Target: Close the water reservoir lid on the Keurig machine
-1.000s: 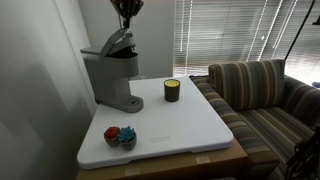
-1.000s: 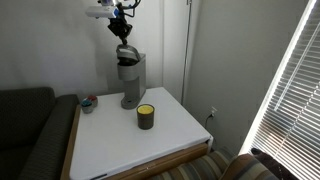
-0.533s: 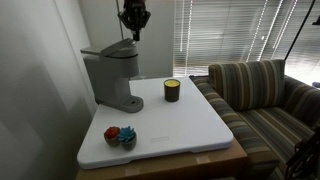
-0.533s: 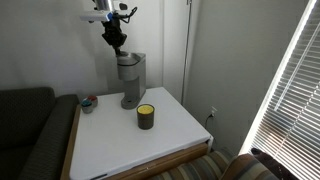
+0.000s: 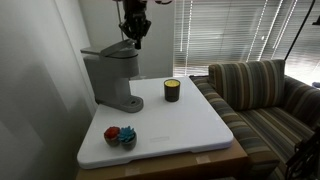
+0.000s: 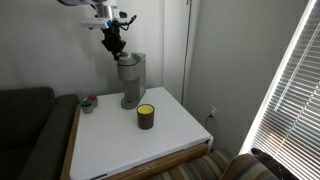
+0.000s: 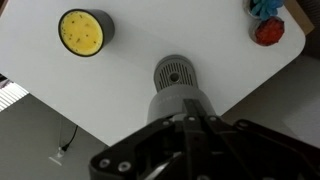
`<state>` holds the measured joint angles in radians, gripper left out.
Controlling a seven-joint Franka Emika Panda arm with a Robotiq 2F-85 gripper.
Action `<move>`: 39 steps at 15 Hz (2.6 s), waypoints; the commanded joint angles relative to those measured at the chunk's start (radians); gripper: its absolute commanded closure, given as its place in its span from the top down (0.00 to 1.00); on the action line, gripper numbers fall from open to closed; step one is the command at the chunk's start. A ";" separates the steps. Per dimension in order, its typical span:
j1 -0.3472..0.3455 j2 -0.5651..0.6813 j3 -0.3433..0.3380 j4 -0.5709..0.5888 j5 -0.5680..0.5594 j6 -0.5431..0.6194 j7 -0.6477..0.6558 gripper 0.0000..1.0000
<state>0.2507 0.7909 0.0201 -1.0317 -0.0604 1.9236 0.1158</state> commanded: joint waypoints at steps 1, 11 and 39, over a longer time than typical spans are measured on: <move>-0.010 -0.001 0.033 0.076 0.017 -0.150 -0.020 0.00; 0.004 0.038 0.032 0.219 0.026 -0.017 -0.076 0.00; 0.038 0.093 -0.091 0.283 -0.115 -0.093 0.096 0.00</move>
<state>0.2836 0.8969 -0.0565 -0.7760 -0.1684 1.9259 0.1956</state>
